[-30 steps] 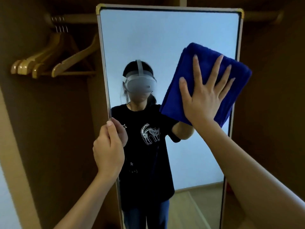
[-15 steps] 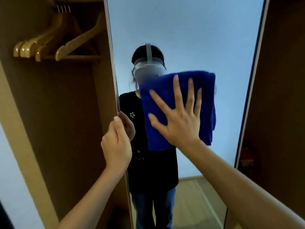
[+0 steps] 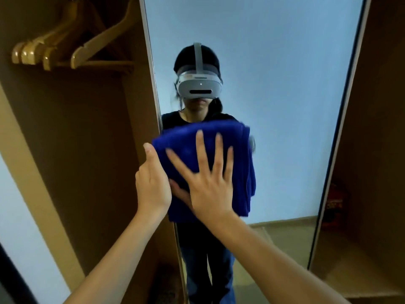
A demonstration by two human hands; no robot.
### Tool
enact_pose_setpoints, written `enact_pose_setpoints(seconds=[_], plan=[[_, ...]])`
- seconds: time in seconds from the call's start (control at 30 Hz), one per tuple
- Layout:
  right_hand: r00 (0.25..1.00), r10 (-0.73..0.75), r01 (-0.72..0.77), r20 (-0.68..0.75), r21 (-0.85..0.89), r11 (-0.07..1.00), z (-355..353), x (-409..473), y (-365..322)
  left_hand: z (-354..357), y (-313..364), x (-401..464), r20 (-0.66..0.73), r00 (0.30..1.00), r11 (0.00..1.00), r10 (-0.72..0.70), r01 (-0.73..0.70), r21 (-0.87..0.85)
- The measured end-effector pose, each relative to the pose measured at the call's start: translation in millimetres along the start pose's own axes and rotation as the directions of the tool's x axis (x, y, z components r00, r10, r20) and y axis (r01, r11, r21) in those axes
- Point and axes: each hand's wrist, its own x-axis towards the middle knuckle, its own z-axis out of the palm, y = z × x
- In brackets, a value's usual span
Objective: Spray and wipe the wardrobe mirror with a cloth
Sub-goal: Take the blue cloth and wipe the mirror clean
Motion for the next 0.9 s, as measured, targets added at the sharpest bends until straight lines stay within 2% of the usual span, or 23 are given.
enact_pose_setpoints(seconds=[0.13, 0.2, 0.37, 0.5, 0.67, 0.8, 0.9], plan=[[0.997, -0.061, 0.063, 0.049, -0.046, 0.997, 18, -56, 2, 0, -2, 1, 0.015, 0.997, 0.997, -0.073, 0.073, -0.015], [0.994, -0.09, 0.092, 0.065, -0.037, 0.995, 18, -65, 6, 1, -4, -1, 0.002, 0.999, 0.999, -0.051, 0.051, -0.005], [0.997, -0.033, 0.032, 0.066, 0.017, 0.999, 5, -46, 4, 4, -10, -6, -0.038, 0.997, 0.995, 0.068, -0.065, 0.074], [0.998, -0.025, 0.023, 0.066, 0.022, 0.999, 5, -42, 5, 5, -22, -22, -0.028, 1.0, 1.0, 0.008, -0.007, 0.028], [1.0, -0.02, 0.02, -0.013, -0.013, 1.0, 16, -60, 26, 3, -44, -46, -0.021, 0.999, 0.999, -0.034, 0.035, 0.04], [0.99, 0.075, -0.079, -0.118, -0.032, 0.996, 21, -77, 73, 8, -49, -51, -0.043, 0.996, 0.995, -0.082, 0.084, 0.059], [0.981, 0.126, -0.131, -0.146, -0.018, 0.991, 19, -86, 114, 10, -54, -52, -0.07, 0.993, 0.992, -0.096, 0.101, 0.071]])
